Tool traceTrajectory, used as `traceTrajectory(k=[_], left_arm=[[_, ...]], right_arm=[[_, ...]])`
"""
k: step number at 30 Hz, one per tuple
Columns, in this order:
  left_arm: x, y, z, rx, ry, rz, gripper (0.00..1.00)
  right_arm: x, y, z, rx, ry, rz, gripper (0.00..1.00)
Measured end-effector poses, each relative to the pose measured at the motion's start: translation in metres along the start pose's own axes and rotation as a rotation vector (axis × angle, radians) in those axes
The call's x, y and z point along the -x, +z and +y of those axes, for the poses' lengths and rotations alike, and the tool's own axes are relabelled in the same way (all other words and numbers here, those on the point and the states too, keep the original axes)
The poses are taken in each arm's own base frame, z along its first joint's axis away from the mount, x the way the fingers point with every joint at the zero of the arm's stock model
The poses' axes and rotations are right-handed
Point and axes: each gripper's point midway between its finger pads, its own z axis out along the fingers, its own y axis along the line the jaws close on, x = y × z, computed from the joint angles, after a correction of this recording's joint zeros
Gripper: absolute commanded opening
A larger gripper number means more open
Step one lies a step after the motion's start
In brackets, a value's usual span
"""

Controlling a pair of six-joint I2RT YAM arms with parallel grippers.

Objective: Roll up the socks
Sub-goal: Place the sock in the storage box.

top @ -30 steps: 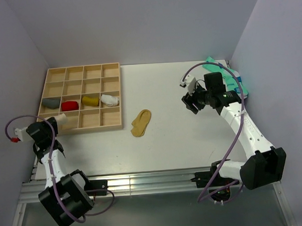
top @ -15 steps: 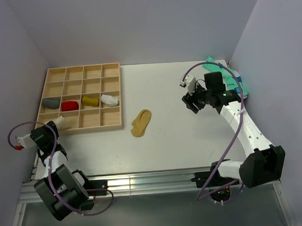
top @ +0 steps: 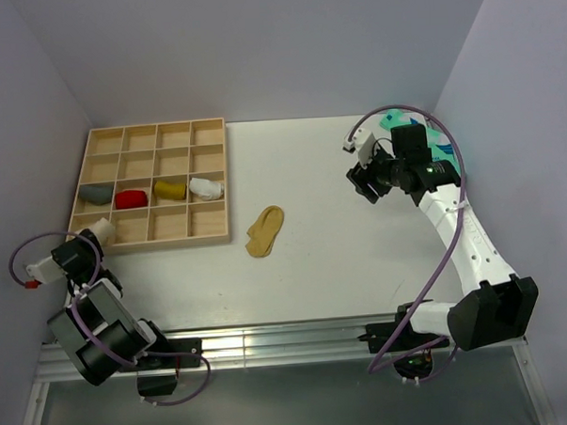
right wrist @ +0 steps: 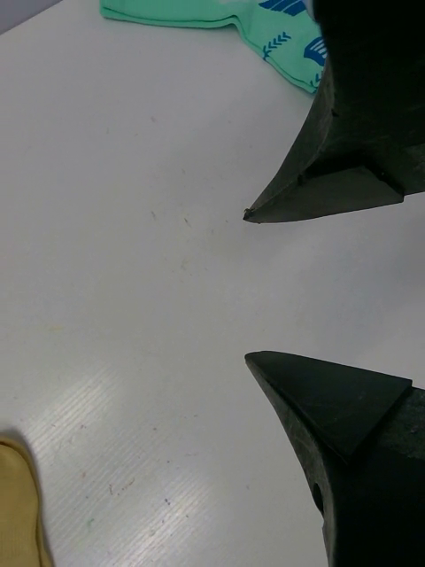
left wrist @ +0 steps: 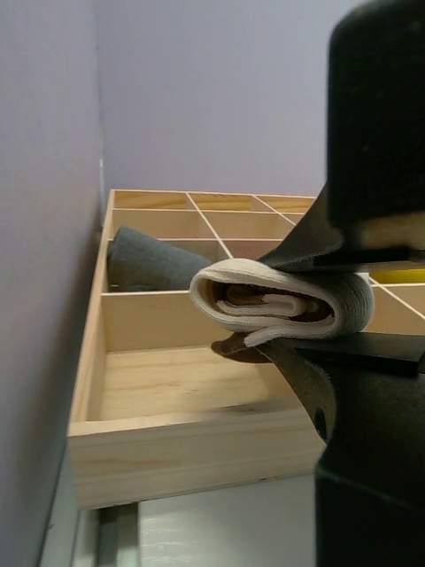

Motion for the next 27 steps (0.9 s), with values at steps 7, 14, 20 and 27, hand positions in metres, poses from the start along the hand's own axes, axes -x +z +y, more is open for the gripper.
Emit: traceTrajectory(k=[7,14,20,27], left_arm=[[0.011,0.01,-0.006,-0.013,-0.025,-0.029,0.0],[0.013,0.02,0.0,0.002,-0.032,-0.037,0.0],[0.012,0.031,0.012,0.037,-0.037,-0.036,0.0],[0.012,0.038,0.014,0.065,-0.055,-0.037,0.0]], right_arm=[[0.009,-0.007,-0.004,-0.003,0.003,-0.004,0.67],[0.01,-0.007,-0.004,0.008,0.012,0.01,0.67],[0.007,-0.004,-0.003,0.02,0.021,0.023,0.67],[0.005,-0.002,-0.002,0.025,0.026,0.032,0.67]])
